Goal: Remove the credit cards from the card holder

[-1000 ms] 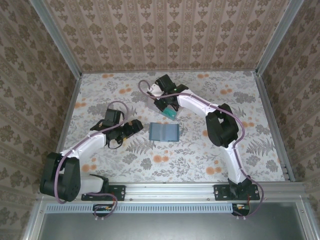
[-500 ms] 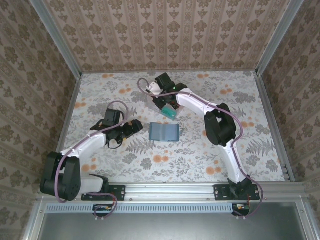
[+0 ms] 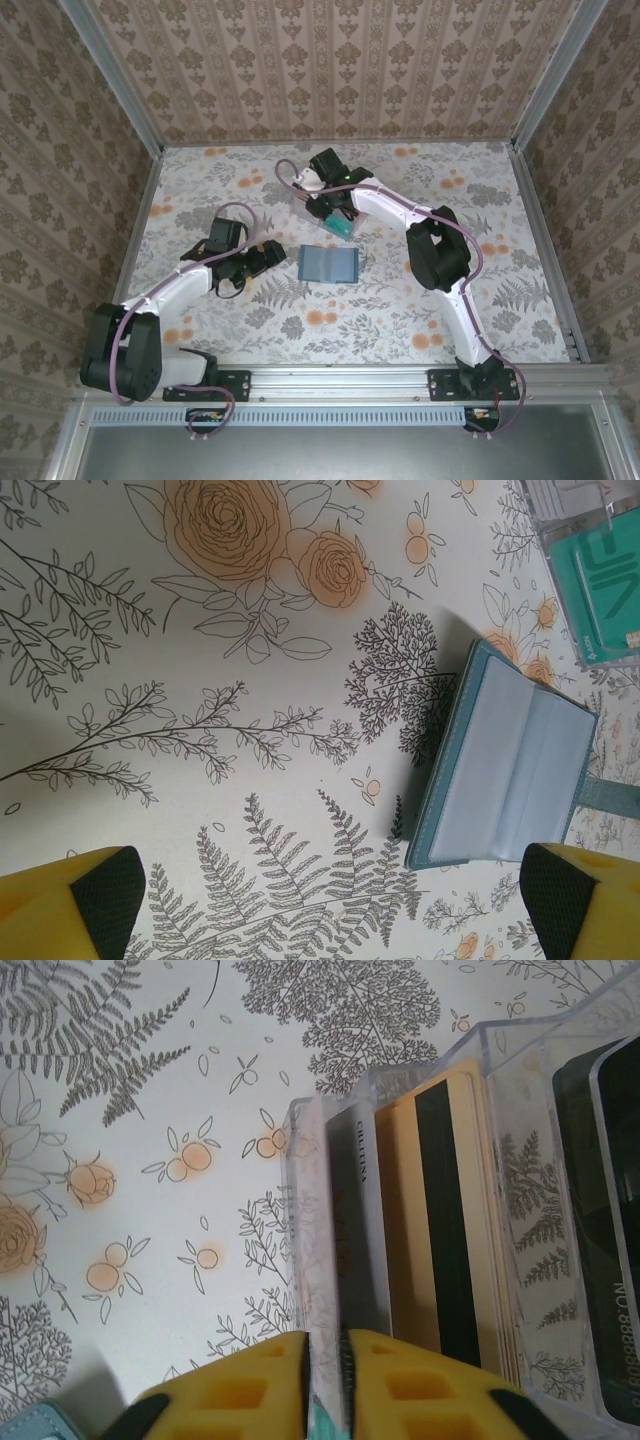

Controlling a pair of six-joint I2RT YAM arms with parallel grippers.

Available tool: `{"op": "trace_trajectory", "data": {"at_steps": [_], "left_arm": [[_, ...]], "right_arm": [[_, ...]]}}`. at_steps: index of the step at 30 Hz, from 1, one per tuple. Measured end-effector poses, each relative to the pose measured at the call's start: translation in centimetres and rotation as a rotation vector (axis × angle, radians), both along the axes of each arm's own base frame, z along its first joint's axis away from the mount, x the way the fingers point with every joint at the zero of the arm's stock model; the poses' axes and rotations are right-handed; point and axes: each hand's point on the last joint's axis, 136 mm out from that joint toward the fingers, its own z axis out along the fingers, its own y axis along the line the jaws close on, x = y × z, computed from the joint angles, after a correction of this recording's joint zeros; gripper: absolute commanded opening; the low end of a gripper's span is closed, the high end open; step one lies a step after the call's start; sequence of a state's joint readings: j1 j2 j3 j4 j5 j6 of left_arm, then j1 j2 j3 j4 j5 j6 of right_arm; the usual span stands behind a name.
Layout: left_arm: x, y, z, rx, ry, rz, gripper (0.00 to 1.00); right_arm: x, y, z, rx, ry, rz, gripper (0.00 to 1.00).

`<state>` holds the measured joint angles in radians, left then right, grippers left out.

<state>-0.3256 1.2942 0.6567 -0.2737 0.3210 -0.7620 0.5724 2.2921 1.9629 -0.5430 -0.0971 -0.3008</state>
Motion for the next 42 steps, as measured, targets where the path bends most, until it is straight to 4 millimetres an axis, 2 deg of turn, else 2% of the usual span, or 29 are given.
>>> {"op": "trace_trajectory", "data": {"at_steps": [6, 10, 15, 18, 21, 24, 29, 31, 36, 42], "left_arm": [[-0.2, 0.0, -0.1, 0.002, 0.008, 0.000, 1.00], [-0.2, -0.1, -0.1, -0.004, 0.010, -0.006, 1.00], [-0.4, -0.3, -0.1, -0.006, 0.010, -0.021, 0.97], [-0.7, -0.9, -0.1, -0.003, 0.009, -0.045, 0.89], [-1.1, -1.9, 0.3, -0.002, 0.001, -0.087, 0.78], [-0.9, -3.6, 0.9, -0.007, -0.010, -0.139, 0.67], [-0.6, -6.3, 0.5, -0.013, -0.001, -0.205, 0.47], [-0.4, -7.0, -0.1, -0.016, 0.018, -0.222, 0.42], [0.3, -8.7, -1.3, -0.012, 0.057, -0.257, 0.38], [1.2, -9.9, -2.4, 0.002, 0.085, -0.275, 0.36]], "right_arm": [[-0.3, -0.2, -0.1, 0.009, 0.029, -0.035, 0.33], [-0.7, -0.7, 1.0, 0.038, 0.043, -0.094, 0.44], [-3.6, -2.8, 5.0, 0.125, 0.050, -0.215, 0.51], [-5.7, -4.1, 7.6, 0.203, 0.052, -0.293, 0.54], [-8.1, -5.6, 8.4, 0.270, 0.089, -0.375, 0.55], [-10.4, -6.6, 6.7, 0.313, 0.163, -0.448, 0.54], [-14.2, -7.6, 0.6, 0.294, 0.354, -0.545, 0.50], [-15.2, -7.5, -1.0, 0.292, 0.412, -0.571, 0.48], [-16.1, -6.3, -3.0, 0.306, 0.491, -0.602, 0.45], [-16.2, -6.0, -5.0, 0.287, 0.525, -0.635, 0.45]]}}
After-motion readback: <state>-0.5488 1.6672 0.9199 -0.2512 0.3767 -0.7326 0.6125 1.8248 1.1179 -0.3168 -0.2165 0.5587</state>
